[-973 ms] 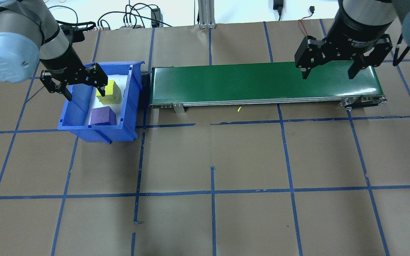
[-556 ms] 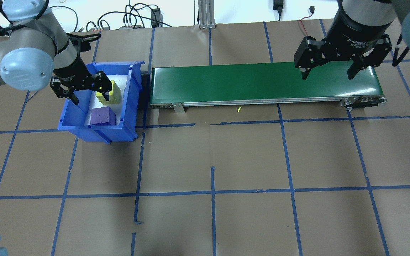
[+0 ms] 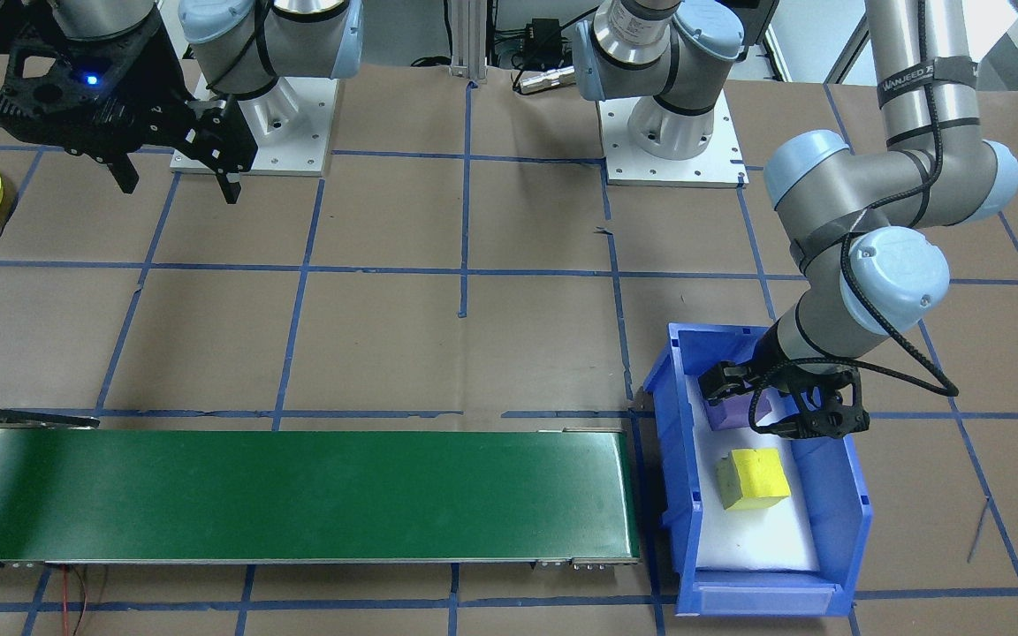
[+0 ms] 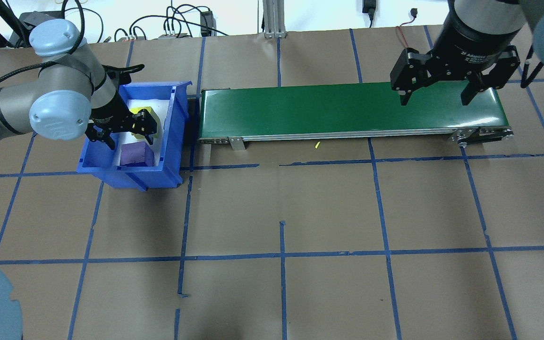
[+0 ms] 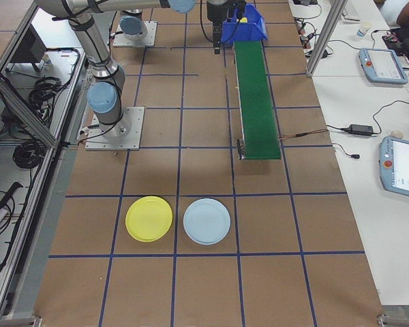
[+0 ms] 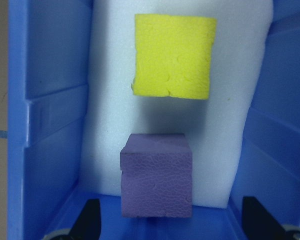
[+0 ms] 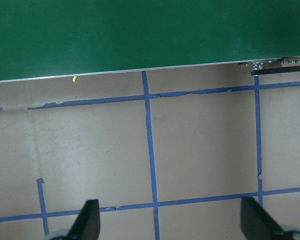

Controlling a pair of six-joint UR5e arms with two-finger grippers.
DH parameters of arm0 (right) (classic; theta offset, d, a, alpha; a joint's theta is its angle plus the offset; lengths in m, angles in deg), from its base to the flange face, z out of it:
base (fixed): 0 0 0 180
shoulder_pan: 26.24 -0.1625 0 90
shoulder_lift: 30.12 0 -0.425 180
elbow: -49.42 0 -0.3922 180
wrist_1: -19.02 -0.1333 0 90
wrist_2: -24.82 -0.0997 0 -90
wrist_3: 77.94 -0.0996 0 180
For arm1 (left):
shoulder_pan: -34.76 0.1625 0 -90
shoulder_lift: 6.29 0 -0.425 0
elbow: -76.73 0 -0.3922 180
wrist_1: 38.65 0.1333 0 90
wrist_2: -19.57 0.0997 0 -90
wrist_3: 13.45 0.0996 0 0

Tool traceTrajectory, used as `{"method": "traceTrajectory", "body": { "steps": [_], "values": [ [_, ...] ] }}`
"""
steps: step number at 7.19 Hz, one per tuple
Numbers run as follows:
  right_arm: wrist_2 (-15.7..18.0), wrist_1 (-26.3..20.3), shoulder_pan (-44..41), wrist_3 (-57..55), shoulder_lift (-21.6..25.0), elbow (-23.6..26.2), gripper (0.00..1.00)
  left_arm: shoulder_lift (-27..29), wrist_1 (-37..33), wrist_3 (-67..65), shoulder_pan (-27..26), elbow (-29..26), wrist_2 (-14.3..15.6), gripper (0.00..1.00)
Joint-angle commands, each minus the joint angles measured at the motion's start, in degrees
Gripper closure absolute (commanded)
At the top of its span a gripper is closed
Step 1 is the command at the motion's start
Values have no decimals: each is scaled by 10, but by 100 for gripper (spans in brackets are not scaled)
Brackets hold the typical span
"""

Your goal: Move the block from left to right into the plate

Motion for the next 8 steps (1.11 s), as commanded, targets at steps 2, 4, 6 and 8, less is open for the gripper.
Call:
{"method": "traceTrajectory", "body": {
  "steps": [2,4,6,8],
  "values": [
    [0,0,0,0,0,1,0,15,14,2,0,9,4,1],
    [0,0,0,0,0,1,0,24,18,2,0,21,5,2],
    [0,0,0,0,0,1,0,25,18,0,0,24,1,41],
    [-1,0,0,0,0,2,0,12,12,5,0,9,3,65]
  ]
}}
